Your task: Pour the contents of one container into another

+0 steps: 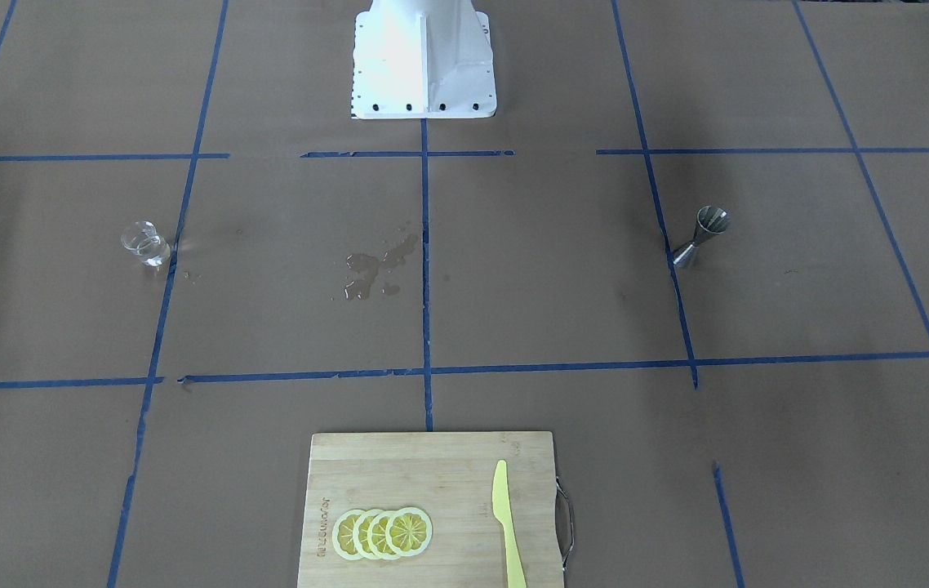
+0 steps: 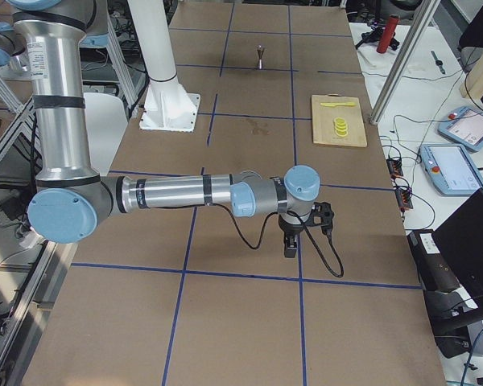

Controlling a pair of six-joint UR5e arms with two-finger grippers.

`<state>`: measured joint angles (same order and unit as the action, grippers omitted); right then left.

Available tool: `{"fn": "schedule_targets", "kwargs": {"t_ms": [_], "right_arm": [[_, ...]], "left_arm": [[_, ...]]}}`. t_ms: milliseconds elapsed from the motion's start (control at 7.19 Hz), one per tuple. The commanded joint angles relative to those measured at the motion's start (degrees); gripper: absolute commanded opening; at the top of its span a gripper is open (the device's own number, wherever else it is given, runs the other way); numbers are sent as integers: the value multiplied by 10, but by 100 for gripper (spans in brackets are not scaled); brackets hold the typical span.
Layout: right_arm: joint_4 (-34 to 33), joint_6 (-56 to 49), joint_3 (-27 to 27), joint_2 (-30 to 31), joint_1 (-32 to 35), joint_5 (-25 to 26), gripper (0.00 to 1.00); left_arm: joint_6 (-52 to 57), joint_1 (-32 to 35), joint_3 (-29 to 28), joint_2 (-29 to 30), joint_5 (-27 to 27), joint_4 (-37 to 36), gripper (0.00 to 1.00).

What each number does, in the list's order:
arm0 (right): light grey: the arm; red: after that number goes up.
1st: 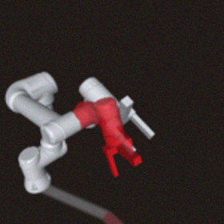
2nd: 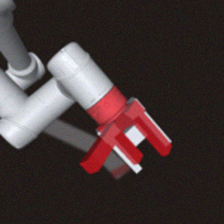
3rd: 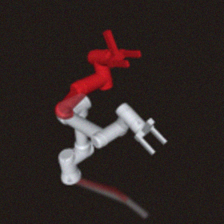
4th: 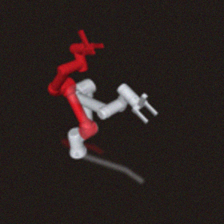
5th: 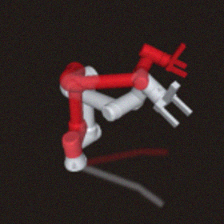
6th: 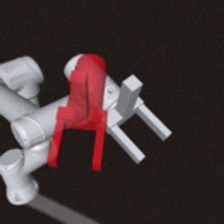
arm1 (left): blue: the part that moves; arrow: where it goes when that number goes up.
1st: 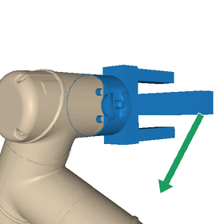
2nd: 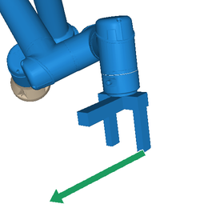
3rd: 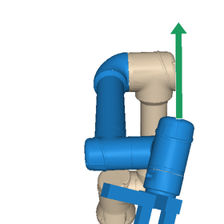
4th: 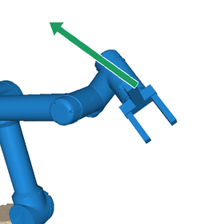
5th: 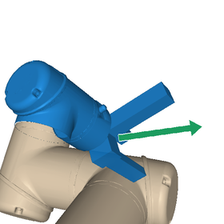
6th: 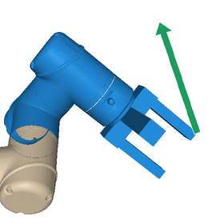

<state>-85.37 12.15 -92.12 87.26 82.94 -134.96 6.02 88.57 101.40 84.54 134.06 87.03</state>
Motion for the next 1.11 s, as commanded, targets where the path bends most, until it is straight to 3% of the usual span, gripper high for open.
{"fn": "schedule_targets", "kwargs": {"t_ms": [0,139,417,695,835,974], "right_arm": [[6,6,0,12,-2,-1,100],[7,8,-1,12,-12,0,100],[5,9,4,6,-19,0,100],[6,9,4,5,-32,1,100],[6,9,4,5,-32,1,100],[7,7,4,2,-32,1,100]], "left_arm": [[0,-1,11,1,3,2,100],[0,-1,9,1,8,14,100],[0,-1,-7,-5,63,115,100],[-7,-2,-30,-5,63,196,100],[-46,-4,-31,-1,63,207,100],[-115,-12,-26,0,64,265,100]]}}
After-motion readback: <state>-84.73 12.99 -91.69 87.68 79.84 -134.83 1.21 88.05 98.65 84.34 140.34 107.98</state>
